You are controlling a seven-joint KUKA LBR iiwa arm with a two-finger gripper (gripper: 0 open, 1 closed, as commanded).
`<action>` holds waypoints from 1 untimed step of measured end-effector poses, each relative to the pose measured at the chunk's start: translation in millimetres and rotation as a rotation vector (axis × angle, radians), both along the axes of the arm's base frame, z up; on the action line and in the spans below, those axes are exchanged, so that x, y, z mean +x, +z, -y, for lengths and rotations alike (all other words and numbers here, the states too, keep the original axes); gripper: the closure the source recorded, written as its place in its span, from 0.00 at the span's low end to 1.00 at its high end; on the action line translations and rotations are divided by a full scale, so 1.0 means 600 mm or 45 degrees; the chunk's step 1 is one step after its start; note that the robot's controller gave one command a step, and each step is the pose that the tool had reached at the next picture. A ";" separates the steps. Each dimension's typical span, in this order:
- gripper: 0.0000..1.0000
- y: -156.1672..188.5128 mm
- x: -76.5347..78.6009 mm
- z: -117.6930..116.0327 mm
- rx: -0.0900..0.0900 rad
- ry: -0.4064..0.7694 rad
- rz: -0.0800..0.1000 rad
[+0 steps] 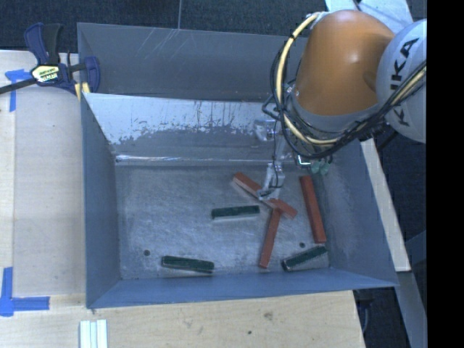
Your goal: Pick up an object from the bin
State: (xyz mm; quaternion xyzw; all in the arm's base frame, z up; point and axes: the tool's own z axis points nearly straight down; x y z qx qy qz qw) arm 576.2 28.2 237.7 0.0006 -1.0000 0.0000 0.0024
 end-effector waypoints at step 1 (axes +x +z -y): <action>0.00 -0.228 -0.010 0.046 0.003 0.776 0.003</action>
Offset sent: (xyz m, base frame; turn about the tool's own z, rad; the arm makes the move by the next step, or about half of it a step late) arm -0.0053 -0.0272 -0.1354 -0.6103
